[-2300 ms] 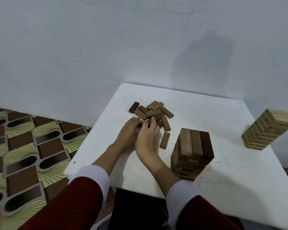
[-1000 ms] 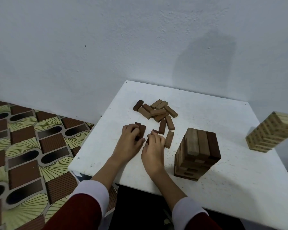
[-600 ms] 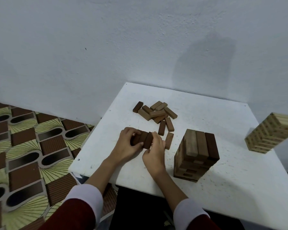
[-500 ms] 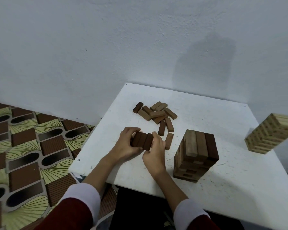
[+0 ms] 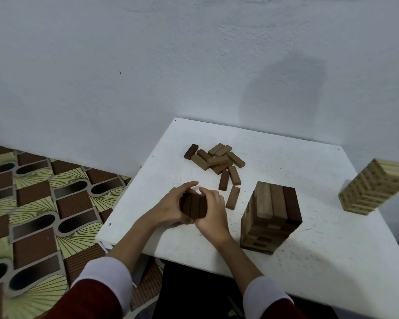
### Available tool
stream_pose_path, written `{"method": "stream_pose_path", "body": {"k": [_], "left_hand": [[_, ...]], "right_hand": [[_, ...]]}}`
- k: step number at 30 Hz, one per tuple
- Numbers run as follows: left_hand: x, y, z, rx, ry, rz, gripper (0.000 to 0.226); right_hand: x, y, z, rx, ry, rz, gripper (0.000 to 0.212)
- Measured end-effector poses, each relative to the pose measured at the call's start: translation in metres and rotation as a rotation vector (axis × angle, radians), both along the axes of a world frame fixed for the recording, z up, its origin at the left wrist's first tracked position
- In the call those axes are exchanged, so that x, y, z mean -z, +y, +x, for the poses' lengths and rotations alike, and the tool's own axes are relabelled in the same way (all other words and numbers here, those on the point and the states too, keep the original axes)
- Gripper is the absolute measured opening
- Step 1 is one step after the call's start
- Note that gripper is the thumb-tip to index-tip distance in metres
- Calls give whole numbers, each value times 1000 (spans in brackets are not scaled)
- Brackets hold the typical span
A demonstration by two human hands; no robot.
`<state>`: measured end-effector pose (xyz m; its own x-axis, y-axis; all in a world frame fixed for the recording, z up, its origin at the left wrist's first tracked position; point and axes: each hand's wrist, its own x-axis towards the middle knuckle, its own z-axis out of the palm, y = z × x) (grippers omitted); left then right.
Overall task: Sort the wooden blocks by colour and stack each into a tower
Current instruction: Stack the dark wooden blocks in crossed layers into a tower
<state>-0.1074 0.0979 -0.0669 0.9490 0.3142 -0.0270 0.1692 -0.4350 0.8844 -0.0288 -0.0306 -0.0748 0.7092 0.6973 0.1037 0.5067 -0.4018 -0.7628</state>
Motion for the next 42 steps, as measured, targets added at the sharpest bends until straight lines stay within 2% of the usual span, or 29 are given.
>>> {"method": "stream_pose_path", "body": {"k": [6, 32, 42], "left_hand": [[6, 1, -2, -16, 14, 16, 88], [0, 3, -4, 21, 54, -57, 93], [2, 6, -4, 35, 76, 49, 97]], "right_hand": [[3, 1, 0, -21, -33, -19, 76], [5, -3, 3, -62, -34, 26, 71], [8, -3, 3, -52, -59, 49, 68]]}}
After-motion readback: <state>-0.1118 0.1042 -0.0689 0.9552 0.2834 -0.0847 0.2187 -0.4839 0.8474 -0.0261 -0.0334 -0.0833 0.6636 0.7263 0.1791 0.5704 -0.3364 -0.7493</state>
